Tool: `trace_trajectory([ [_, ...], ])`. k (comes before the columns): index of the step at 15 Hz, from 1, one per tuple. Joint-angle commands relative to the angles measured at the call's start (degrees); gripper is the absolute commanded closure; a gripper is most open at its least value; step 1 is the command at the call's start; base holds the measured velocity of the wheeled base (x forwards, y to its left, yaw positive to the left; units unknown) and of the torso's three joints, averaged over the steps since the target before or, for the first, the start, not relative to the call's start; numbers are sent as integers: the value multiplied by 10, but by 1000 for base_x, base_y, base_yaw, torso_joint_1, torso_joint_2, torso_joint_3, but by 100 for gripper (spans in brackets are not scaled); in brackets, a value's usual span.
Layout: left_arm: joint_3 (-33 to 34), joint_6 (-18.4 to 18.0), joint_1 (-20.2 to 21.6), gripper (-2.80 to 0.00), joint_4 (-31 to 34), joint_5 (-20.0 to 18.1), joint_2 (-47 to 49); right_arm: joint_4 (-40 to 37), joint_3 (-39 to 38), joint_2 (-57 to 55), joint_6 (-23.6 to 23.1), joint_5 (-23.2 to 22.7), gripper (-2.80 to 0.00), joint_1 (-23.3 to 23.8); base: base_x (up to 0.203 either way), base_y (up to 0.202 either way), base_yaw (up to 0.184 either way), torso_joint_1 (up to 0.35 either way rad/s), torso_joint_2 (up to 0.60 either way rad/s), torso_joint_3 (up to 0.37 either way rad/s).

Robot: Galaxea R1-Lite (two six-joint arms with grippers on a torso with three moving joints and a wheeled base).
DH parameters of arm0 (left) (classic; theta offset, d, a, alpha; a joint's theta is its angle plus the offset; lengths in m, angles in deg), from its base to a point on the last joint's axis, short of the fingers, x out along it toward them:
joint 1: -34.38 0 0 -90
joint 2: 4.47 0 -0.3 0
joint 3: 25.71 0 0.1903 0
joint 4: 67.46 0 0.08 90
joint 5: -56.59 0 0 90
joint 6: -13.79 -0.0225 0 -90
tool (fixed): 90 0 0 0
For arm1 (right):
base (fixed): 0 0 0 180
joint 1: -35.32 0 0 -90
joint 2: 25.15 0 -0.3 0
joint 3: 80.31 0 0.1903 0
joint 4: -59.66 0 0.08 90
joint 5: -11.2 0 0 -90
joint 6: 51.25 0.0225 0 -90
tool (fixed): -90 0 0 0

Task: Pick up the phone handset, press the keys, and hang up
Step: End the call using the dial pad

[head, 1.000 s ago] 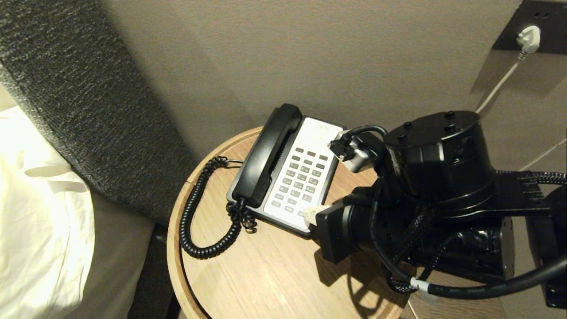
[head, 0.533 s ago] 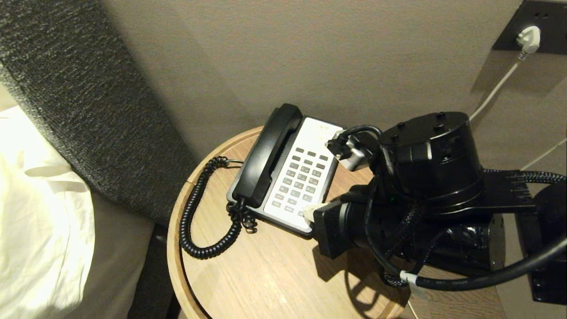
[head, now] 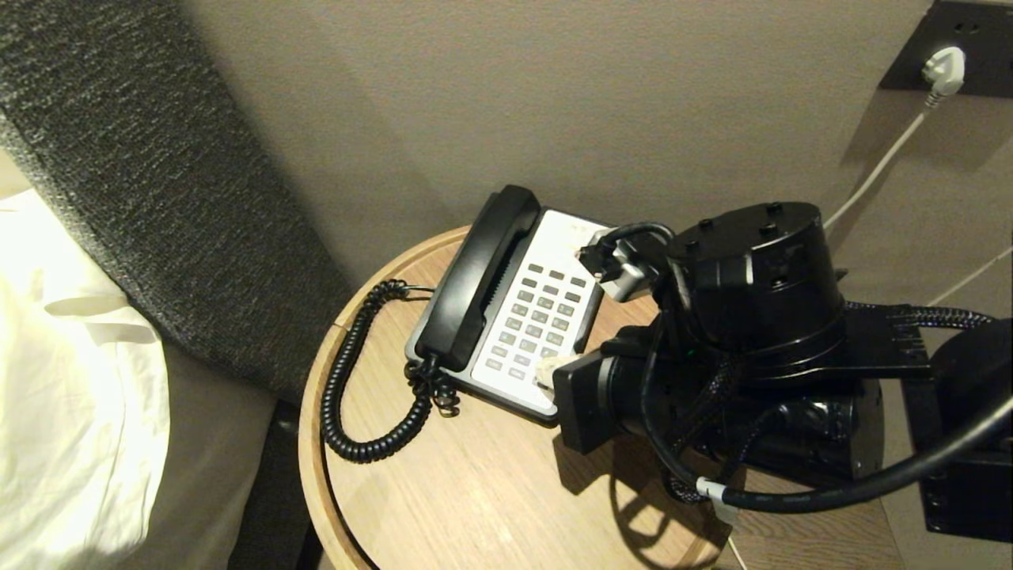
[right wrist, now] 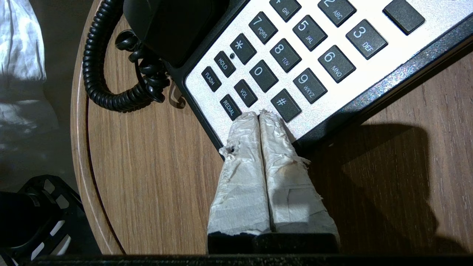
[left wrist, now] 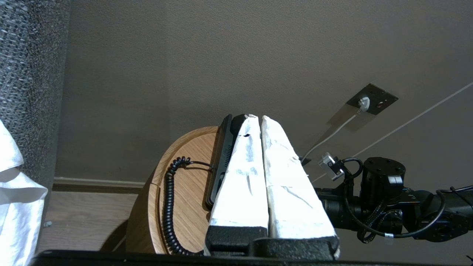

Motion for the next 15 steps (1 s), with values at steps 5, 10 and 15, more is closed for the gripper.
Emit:
trace_trajectory([
  [5,3,7,0,0,0,1,-2,-7,-1,25,6,-6,0,0,0,0,0,0,0,0],
  [10,10,8,0,0,0,0,-5,-8,-7,24,7,-9,0,0,0,0,0,0,0,0],
  [15,13,8,-1,0,-1,0,-6,-7,-8,12,7,-20,0,0,0,0,0,0,0,0],
])
